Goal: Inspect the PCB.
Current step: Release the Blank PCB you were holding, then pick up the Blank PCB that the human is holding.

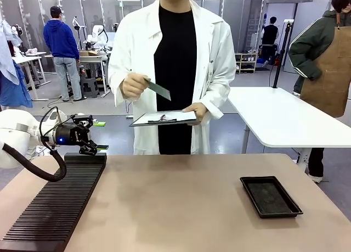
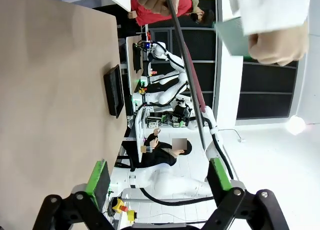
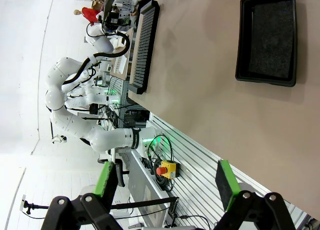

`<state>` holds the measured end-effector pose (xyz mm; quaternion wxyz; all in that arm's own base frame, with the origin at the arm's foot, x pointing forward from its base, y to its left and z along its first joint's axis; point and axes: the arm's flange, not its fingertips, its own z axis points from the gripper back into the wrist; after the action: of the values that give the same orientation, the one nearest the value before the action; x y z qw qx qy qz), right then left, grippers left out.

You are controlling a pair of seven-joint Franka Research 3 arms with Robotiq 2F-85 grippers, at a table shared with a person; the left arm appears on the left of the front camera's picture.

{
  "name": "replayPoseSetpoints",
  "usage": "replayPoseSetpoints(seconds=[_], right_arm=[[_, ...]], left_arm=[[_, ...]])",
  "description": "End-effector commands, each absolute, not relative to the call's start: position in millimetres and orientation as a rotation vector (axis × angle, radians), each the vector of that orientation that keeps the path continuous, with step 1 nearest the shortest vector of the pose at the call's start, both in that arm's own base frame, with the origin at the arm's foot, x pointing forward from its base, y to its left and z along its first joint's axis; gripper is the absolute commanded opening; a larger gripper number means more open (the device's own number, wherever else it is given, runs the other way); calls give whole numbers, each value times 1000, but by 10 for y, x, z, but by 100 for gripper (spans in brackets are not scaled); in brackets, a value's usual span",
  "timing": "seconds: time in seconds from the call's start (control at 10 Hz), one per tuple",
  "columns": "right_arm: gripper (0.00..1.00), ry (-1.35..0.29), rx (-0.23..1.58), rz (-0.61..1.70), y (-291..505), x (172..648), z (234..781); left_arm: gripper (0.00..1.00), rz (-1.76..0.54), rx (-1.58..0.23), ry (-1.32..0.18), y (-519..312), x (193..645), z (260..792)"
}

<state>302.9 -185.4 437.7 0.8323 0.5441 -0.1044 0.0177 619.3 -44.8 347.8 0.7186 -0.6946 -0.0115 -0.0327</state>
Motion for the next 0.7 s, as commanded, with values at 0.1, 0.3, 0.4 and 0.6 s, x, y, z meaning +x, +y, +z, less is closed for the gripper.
replayPoseSetpoints(seconds=[0.1,0.3,0.4,0.6], right_arm=[[100,-234,1164,50,-1866,3034,4402],[100,-234,1164,50,-1866,3034,4402],[100,-234,1164,50,-1866,3034,4402],[100,-234,1164,50,-1866,3034,4402]], left_arm=[[100,-69,-1534,-26,-449,6196,3479],[100,-69,-1534,-26,-449,6196,3479],[100,-69,-1534,-26,-449,6196,3479],[100,-69,-1534,-26,-449,6196,3479]])
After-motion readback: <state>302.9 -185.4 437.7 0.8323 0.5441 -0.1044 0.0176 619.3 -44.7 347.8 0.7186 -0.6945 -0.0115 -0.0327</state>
